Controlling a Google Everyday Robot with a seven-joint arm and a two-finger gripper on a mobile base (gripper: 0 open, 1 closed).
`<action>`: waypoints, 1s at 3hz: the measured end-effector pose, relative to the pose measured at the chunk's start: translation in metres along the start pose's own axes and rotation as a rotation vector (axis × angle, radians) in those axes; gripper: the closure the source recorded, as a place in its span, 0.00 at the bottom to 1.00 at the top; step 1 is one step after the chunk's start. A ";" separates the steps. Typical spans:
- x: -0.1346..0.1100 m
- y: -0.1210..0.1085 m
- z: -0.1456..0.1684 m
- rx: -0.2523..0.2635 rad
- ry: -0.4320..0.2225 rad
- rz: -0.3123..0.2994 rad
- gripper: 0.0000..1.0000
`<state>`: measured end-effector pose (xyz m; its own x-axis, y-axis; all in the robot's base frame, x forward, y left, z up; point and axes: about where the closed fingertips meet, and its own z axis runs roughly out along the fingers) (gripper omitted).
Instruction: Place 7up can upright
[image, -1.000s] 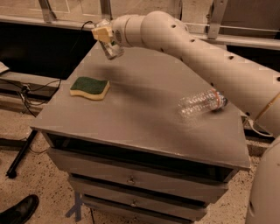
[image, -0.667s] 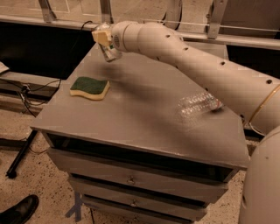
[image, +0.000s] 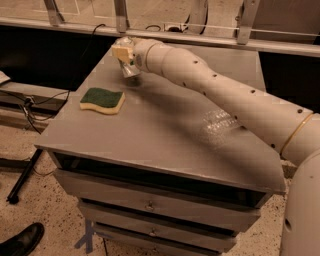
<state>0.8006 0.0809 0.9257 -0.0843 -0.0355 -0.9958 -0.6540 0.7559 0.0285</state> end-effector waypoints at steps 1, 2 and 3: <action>0.012 -0.011 -0.010 -0.005 -0.031 -0.010 1.00; 0.017 -0.019 -0.029 -0.013 -0.033 -0.034 0.81; 0.020 -0.024 -0.044 -0.008 -0.031 -0.041 0.59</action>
Offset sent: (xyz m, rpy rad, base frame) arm -0.0217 -0.0627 -0.0193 -0.0262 -0.0656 0.0231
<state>0.7815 0.0339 0.9092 -0.0337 -0.0463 -0.9984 -0.6628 0.7487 -0.0123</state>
